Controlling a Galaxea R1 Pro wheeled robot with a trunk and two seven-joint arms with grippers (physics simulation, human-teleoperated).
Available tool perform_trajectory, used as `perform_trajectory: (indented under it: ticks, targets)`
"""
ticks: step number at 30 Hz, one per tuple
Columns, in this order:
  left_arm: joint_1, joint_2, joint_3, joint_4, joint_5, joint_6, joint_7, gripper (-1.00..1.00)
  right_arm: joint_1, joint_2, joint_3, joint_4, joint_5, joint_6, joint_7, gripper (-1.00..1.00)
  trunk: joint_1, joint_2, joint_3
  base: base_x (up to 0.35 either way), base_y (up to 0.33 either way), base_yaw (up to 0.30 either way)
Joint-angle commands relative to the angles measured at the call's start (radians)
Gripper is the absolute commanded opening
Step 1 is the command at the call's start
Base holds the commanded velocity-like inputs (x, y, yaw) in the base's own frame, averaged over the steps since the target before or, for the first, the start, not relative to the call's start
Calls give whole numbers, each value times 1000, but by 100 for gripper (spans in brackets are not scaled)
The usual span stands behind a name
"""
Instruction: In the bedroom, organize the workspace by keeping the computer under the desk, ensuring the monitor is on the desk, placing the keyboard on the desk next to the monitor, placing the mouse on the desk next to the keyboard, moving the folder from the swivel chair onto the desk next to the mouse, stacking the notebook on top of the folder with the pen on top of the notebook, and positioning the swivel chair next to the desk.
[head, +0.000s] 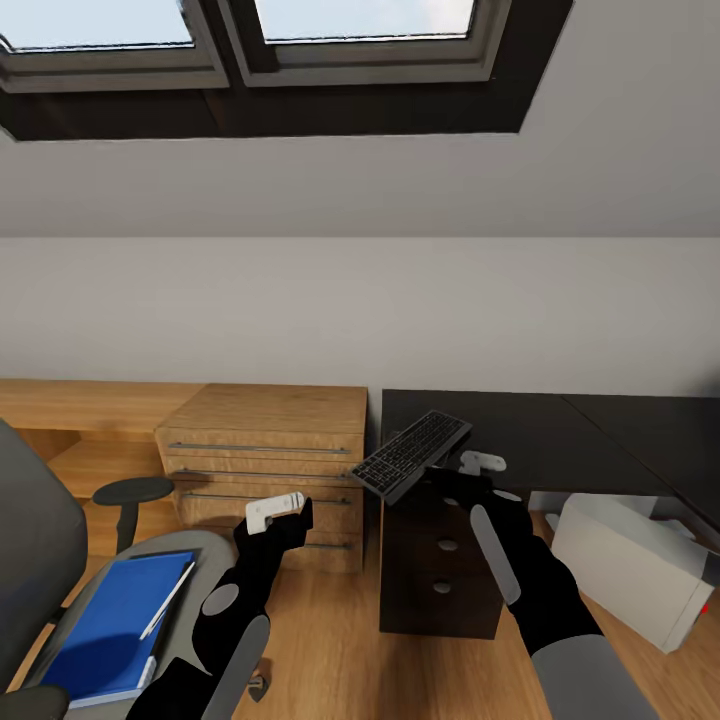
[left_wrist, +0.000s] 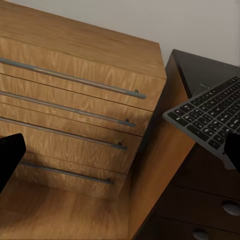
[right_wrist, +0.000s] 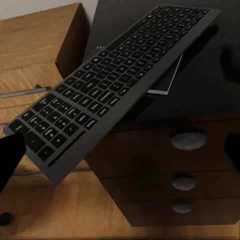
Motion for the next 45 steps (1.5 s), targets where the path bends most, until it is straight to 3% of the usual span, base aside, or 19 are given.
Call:
perform_trajectory:
  ticks: [1, 5, 10, 14, 26, 45]
  targets:
    - [-1, 0, -1, -2, 8, 3, 8, 100, -1, -1, 1, -1, -28, 3, -9, 100, 0, -1, -1, 0, 0, 0]
    - [-1, -1, 0, -2, 8, 3, 8, 100, -1, -4, -1, 20, -124, 3, -9, 100, 0, -1, -1, 0, 0, 0]
    - [-1, -3, 2, -3, 8, 3, 9, 100, -1, -6, -2, 65, -241, -3, -9, 100, 19, -36, -17, 0, 0, 0]
    - [-1, -3, 4, -4, 8, 3, 9, 100, -1, -7, -5, 77, -286, -5, -9, 100, 34, -64, -29, 0, 0, 0]
    - [-1, -3, 5, -4, 8, 3, 9, 100, -1, -5, -28, 106, -331, -6, -8, 100, 80, -148, -67, 0, 0, 0]
    - [-1, -3, 6, -7, 8, 3, 9, 100, -1, 3, -23, 191, -339, -41, -4, 100, 153, -281, -126, 0, 0, 0]
